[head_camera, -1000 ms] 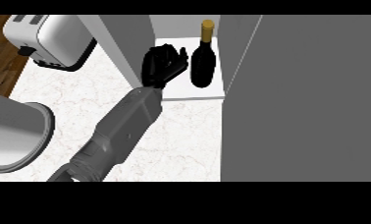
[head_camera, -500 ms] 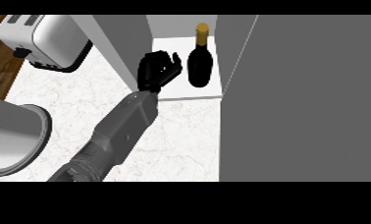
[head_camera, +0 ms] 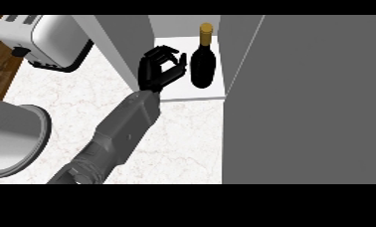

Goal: Pick up the wine, place it into the cabinet and close the cabinet

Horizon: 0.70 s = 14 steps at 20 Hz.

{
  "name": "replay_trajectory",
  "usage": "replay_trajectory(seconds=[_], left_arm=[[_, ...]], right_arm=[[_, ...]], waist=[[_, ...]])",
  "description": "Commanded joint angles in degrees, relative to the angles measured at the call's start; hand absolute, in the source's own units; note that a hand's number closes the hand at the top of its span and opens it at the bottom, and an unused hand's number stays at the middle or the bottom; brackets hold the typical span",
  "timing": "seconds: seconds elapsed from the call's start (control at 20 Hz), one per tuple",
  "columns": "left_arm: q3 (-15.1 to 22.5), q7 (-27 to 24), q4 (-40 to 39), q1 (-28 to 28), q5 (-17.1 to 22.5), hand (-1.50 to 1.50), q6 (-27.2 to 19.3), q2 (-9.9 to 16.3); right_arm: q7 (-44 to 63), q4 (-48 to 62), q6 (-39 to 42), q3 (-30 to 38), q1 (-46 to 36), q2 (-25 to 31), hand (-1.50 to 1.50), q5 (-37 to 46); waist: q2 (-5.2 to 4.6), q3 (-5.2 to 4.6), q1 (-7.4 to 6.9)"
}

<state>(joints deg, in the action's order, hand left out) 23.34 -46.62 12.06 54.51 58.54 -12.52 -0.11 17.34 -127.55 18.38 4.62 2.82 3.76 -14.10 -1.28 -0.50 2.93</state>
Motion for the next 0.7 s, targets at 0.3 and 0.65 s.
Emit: replay_trajectory(seconds=[0.3, 0.65], left_arm=[[-0.95, -7.73, 2.66, -2.42, -1.81, -1.50, 1.00, 0.35], [2.58, -4.58, 12.92, -8.08, -4.00, -1.50, -4.48, 1.40]], right_arm=[[0.29, -0.76, 0.11, 0.15, 0.28, 0.20, -1.50, -0.45], [0.33, -3.42, -0.05, -1.59, 3.62, -0.78, -1.50, 1.79]], waist=[[1.16, 0.49, -2.23], [1.84, 0.53, -3.78]])
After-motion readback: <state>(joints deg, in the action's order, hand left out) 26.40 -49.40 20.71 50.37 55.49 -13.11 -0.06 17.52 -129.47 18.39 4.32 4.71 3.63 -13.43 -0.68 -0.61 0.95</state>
